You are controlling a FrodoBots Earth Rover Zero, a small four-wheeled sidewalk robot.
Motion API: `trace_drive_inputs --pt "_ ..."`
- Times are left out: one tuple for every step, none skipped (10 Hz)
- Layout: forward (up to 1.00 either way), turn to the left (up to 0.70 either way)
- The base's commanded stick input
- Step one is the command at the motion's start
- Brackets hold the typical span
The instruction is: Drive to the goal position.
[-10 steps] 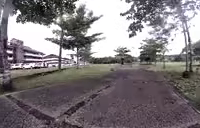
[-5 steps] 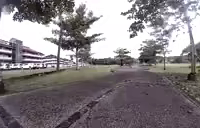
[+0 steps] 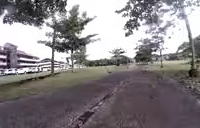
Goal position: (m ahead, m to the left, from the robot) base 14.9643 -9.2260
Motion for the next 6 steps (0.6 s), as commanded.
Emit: trace_drive_inputs --pt "0.70 0.00" --pt "0.70 0.00" --pt "0.70 0.00" --pt "0.70 0.00" --pt "0.70 0.00" --pt "0.70 0.00"
